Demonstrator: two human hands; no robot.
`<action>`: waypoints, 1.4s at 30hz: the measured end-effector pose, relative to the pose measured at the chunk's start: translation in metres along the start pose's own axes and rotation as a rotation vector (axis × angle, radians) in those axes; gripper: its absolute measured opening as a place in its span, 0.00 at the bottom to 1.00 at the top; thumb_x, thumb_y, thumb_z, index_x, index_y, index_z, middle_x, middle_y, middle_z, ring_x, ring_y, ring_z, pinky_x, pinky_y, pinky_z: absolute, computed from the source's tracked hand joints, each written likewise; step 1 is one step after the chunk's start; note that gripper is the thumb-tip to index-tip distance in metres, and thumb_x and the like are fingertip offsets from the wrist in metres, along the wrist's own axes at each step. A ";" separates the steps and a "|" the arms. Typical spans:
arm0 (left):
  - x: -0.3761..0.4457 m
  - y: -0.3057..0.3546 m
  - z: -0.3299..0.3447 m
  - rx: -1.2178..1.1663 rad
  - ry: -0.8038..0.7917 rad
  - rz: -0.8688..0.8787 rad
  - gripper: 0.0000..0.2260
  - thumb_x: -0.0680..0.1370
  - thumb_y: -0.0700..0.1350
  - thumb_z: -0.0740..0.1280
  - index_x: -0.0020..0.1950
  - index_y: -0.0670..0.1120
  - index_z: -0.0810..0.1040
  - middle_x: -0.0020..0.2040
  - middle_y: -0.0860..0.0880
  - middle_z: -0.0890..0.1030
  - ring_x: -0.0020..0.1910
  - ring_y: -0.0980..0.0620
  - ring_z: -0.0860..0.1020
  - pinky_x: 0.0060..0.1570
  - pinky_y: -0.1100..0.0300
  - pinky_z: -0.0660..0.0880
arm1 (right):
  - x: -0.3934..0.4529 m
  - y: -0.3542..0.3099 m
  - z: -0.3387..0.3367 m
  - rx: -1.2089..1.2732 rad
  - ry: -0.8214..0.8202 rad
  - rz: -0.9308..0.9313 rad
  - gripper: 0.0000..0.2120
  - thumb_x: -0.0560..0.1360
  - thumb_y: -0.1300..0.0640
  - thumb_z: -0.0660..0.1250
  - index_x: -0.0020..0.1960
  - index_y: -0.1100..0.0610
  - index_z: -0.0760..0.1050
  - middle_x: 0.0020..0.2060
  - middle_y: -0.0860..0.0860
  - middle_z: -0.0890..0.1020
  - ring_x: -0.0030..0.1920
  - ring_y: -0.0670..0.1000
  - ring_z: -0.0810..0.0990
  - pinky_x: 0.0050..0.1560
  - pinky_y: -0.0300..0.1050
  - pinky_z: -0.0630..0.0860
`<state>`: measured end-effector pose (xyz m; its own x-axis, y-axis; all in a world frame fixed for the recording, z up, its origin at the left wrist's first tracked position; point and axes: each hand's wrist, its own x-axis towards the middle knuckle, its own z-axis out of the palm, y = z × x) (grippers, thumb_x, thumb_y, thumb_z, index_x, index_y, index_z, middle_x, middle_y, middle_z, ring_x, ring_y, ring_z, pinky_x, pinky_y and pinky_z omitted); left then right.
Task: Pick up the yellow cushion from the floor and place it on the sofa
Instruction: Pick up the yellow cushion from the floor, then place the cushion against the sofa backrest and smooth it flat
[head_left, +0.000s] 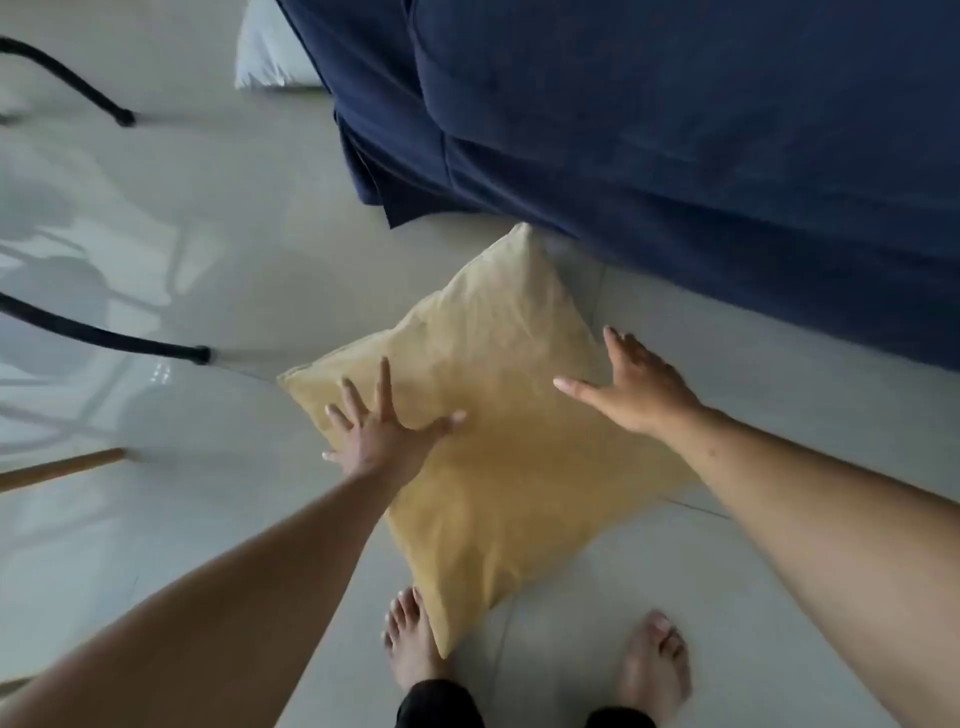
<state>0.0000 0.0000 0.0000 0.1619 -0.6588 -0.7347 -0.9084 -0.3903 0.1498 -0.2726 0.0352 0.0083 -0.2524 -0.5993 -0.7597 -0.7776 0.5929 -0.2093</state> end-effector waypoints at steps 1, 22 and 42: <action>0.013 -0.004 0.011 -0.099 0.008 -0.067 0.60 0.52 0.80 0.66 0.75 0.70 0.36 0.81 0.49 0.36 0.80 0.37 0.41 0.72 0.29 0.53 | 0.013 0.000 0.010 0.022 0.007 0.022 0.55 0.66 0.20 0.55 0.81 0.47 0.39 0.81 0.56 0.48 0.80 0.59 0.51 0.77 0.62 0.51; -0.099 0.009 0.019 -0.427 -0.022 0.139 0.43 0.69 0.70 0.67 0.78 0.68 0.48 0.77 0.49 0.67 0.72 0.42 0.71 0.71 0.46 0.68 | -0.124 -0.016 0.034 0.635 0.314 0.211 0.51 0.67 0.36 0.74 0.80 0.45 0.49 0.72 0.53 0.73 0.68 0.61 0.74 0.65 0.54 0.71; -0.414 0.184 -0.317 -0.402 -0.016 0.569 0.53 0.62 0.71 0.72 0.78 0.67 0.45 0.79 0.47 0.56 0.73 0.44 0.69 0.66 0.47 0.71 | -0.476 -0.100 -0.310 0.913 0.759 0.109 0.45 0.74 0.47 0.73 0.81 0.45 0.49 0.74 0.48 0.71 0.70 0.55 0.73 0.63 0.47 0.69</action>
<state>-0.1118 -0.0025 0.5414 -0.3054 -0.8230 -0.4790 -0.6366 -0.1976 0.7454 -0.2533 0.0942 0.5819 -0.8068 -0.5047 -0.3071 -0.1111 0.6401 -0.7602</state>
